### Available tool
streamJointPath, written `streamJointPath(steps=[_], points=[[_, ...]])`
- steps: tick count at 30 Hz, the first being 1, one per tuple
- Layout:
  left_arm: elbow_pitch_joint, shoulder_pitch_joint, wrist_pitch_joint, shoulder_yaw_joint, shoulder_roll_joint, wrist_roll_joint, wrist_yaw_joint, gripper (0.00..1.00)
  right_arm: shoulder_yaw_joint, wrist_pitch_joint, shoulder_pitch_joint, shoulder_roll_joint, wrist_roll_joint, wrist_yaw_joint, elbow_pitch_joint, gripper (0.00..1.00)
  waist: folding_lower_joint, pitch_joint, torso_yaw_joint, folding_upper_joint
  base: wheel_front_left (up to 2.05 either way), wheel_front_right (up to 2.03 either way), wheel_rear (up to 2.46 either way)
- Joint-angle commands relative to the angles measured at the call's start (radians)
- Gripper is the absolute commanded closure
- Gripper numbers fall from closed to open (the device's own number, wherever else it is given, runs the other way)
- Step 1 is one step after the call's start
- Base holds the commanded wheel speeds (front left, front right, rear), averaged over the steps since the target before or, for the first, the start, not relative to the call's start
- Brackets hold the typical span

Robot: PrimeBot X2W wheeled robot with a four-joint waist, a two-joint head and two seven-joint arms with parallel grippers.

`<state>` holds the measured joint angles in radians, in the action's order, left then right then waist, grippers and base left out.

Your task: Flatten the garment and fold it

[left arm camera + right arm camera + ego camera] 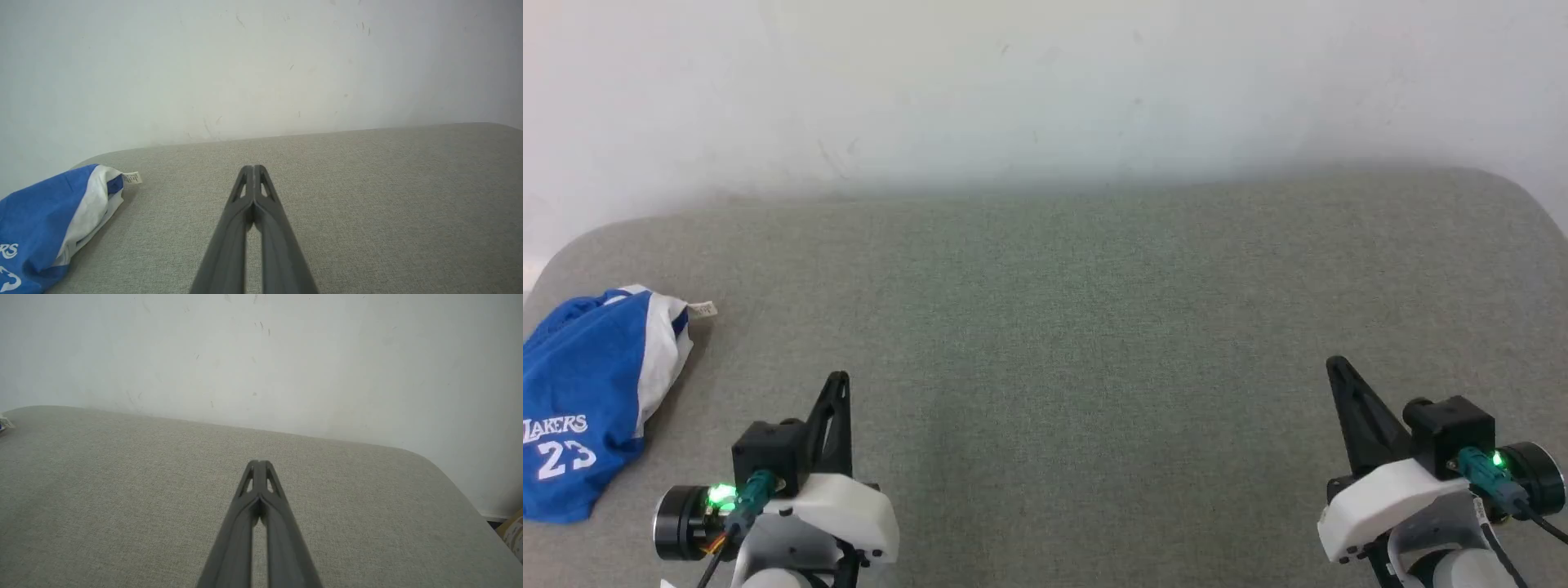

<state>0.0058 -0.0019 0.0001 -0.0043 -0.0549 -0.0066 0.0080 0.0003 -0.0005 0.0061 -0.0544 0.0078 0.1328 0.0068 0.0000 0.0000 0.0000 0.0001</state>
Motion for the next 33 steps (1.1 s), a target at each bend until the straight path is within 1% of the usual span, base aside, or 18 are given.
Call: streamJointPath(steps=[1, 19, 20, 33], points=[[-0.006, 0.002, 0.000, 0.004, 0.005, 0.007, -0.008, 1.00, 0.000, 0.000, -0.006, 0.004, -0.008, -0.002, -0.007, 1.00, 0.0000, 0.000, 0.000, -0.0001, 0.00, 0.00, 0.00], [-0.006, 0.002, 0.000, 0.004, 0.005, 0.007, -0.008, 1.00, 0.000, 0.000, -0.006, 0.004, -0.008, -0.002, -0.007, 1.00, 0.0000, 0.000, 0.000, -0.0001, 0.00, 0.00, 0.00], [0.000, 0.000, 0.000, 0.000, 0.000, 0.000, 0.000, 0.00, 0.000, 0.000, 0.000, 0.000, 0.000, 0.000, 0.000, 0.00, 0.0000, 0.000, 0.000, -0.0001, 0.00, 0.00, 0.00], [-0.001, -0.007, -0.024, -0.020, -0.001, 0.002, 0.034, 0.00, -0.019, -0.024, 0.001, 0.000, 0.023, 0.000, -0.013, 0.00, 0.0000, 0.003, 0.003, -0.0001, 0.00, 0.00, 0.00]])
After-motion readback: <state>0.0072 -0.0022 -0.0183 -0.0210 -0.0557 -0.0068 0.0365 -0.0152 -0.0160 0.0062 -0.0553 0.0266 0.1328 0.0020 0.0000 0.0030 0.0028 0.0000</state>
